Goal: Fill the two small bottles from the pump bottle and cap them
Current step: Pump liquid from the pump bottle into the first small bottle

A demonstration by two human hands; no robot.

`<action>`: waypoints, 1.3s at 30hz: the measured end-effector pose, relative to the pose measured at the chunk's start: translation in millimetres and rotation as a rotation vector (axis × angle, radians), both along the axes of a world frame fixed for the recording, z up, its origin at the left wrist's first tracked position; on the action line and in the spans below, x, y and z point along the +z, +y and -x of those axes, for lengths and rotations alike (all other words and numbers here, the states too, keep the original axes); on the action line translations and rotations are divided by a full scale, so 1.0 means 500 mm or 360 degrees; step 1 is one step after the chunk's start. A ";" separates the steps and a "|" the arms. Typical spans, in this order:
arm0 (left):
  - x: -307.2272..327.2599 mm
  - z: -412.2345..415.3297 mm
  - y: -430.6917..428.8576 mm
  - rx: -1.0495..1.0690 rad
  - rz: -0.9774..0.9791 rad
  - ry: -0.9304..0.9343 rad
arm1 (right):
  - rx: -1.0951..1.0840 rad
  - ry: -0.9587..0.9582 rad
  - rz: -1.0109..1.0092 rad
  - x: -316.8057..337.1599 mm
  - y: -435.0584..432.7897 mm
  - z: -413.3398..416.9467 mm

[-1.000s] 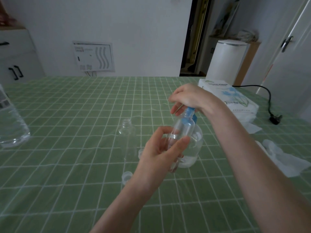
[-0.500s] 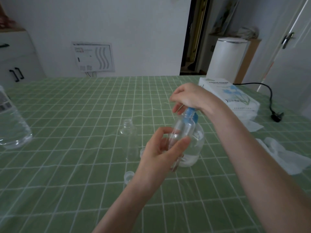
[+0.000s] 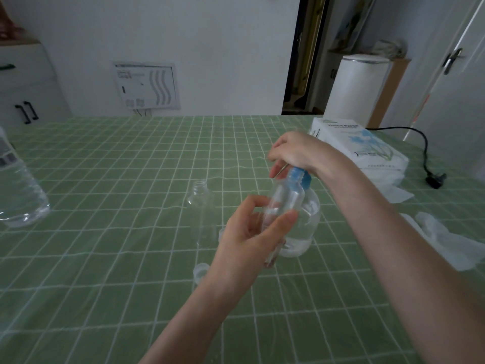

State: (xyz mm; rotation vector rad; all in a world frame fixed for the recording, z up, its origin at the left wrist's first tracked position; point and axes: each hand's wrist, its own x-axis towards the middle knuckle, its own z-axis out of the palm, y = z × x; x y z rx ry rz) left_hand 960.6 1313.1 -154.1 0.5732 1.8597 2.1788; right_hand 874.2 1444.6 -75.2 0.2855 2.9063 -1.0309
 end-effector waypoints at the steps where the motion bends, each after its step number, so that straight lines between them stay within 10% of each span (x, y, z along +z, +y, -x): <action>1: -0.001 0.000 0.000 0.0003 -0.0002 -0.0008 | 0.0002 0.0001 0.0006 -0.001 0.000 0.000; 39: 0.007 -0.006 0.000 0.0015 0.0015 0.0003 | 0.0000 -0.0002 -0.0151 0.009 -0.001 -0.001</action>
